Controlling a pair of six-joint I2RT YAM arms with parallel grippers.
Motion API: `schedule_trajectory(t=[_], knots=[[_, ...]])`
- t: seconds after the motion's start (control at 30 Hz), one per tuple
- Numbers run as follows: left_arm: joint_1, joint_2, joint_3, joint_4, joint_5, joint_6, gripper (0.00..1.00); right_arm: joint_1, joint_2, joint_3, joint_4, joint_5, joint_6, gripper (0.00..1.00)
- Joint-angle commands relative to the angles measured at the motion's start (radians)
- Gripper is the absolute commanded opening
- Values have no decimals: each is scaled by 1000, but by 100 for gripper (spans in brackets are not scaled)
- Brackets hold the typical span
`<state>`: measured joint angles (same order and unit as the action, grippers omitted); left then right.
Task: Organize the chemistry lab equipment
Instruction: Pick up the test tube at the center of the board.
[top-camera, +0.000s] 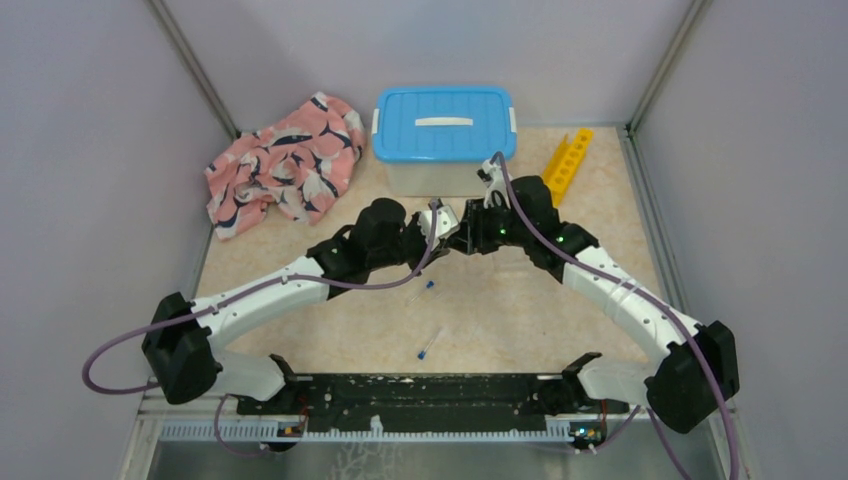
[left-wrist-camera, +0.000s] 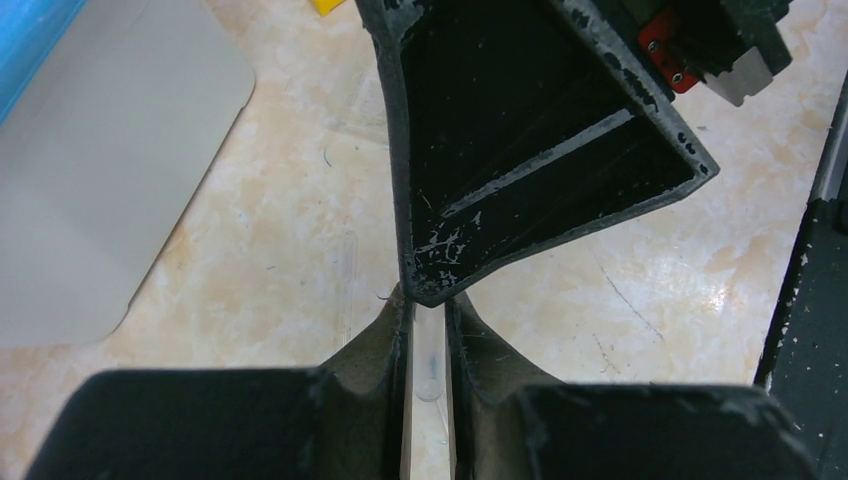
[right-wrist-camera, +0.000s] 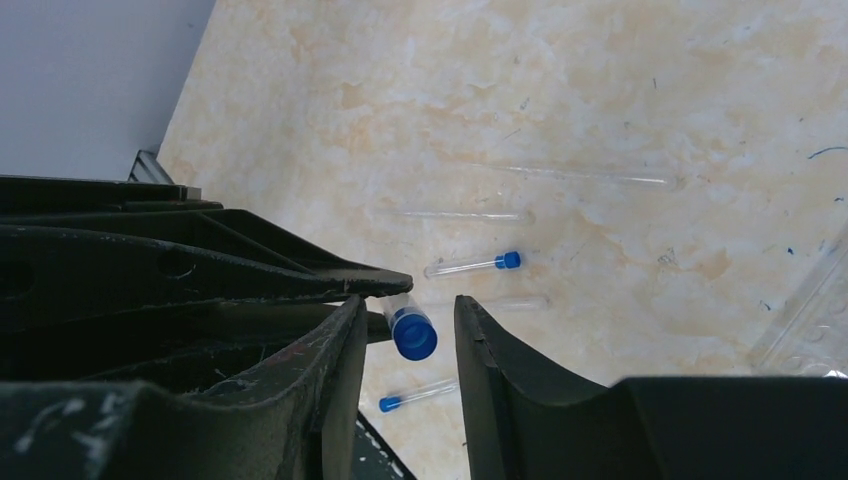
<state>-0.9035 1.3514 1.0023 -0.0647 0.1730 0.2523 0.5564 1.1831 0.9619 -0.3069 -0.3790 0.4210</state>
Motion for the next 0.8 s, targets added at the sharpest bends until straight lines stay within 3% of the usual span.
schedule_trajectory(t=[0.0, 0.23, 0.4, 0.77], knots=[[-9, -33, 4, 17, 19, 30, 0, 8, 8, -6, 48, -39, 7, 36], [-9, -35, 9, 20, 8, 44, 0, 8, 21, -10, 41, -44, 4, 24], [-9, -33, 6, 28, -17, 45, 0, 8, 26, -14, 40, -40, 2, 10], [-9, -48, -12, 33, -83, -2, 52, 8, 21, 12, 39, 28, 3, 3]])
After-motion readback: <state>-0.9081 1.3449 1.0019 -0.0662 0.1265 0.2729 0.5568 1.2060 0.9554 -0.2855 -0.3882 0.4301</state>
